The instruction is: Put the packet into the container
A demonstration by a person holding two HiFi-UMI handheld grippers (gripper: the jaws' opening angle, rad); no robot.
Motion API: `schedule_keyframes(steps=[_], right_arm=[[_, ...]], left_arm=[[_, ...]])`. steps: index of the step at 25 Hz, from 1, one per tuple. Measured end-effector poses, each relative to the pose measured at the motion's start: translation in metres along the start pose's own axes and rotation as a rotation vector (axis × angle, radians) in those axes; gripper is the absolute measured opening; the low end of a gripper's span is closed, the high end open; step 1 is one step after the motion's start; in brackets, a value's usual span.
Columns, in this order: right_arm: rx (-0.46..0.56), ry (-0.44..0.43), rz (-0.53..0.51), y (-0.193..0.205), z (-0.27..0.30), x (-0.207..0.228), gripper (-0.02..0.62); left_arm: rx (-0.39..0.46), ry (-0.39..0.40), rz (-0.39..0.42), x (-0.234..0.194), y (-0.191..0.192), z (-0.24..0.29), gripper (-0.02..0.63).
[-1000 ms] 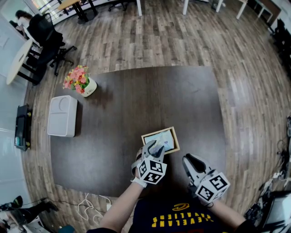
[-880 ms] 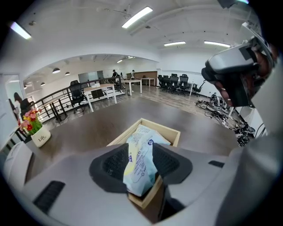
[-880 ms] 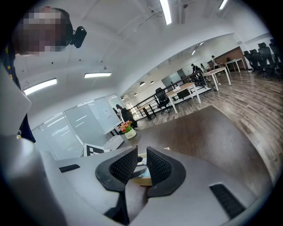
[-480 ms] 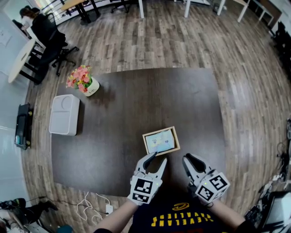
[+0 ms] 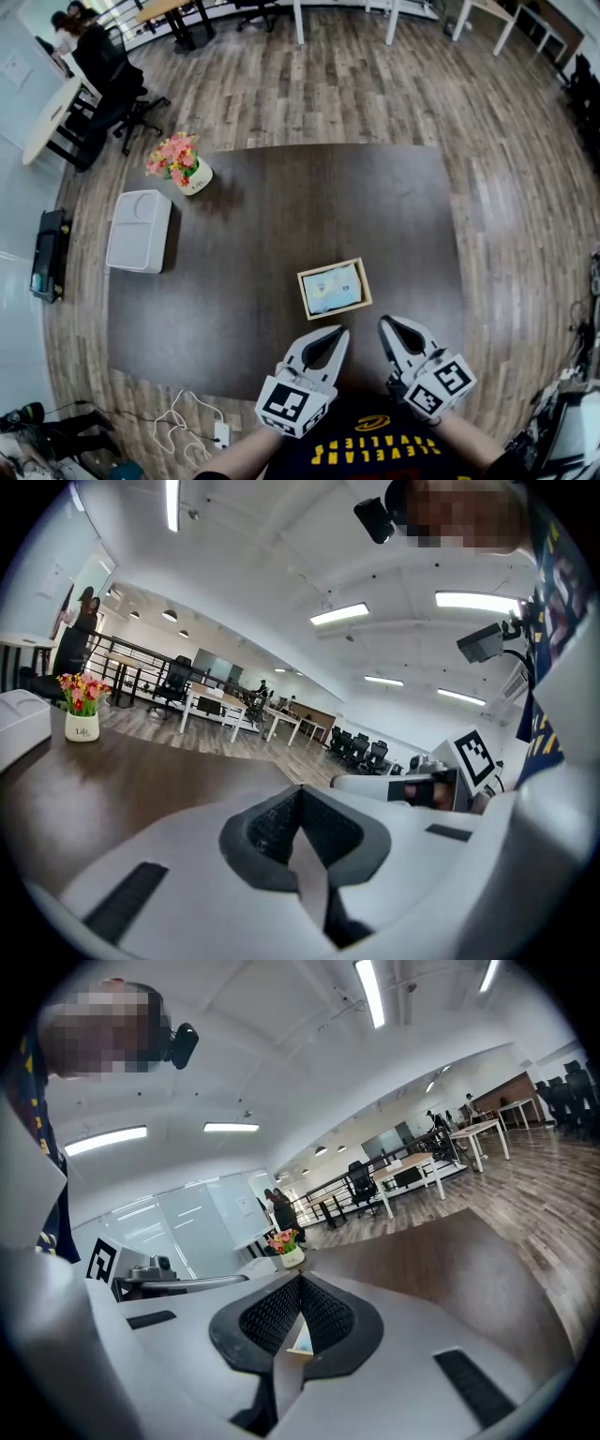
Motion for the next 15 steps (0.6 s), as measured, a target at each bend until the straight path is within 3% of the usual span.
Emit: schedule_keyframes(steps=[15], right_arm=[[0.01, -0.028, -0.126, -0.007, -0.005, -0.015, 0.009]], left_arm=[[-0.003, -0.011, 0.013, 0.008, 0.0, -0.006, 0.0]])
Point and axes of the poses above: the fingertips, and each gripper's own axes: z forward along the fingers, x to its right, y out of its underside, the point moved 2 cm from there along -z, backward along the fingers, and after that the axes turned 7 degrees about -z, right-handed, at the moved point
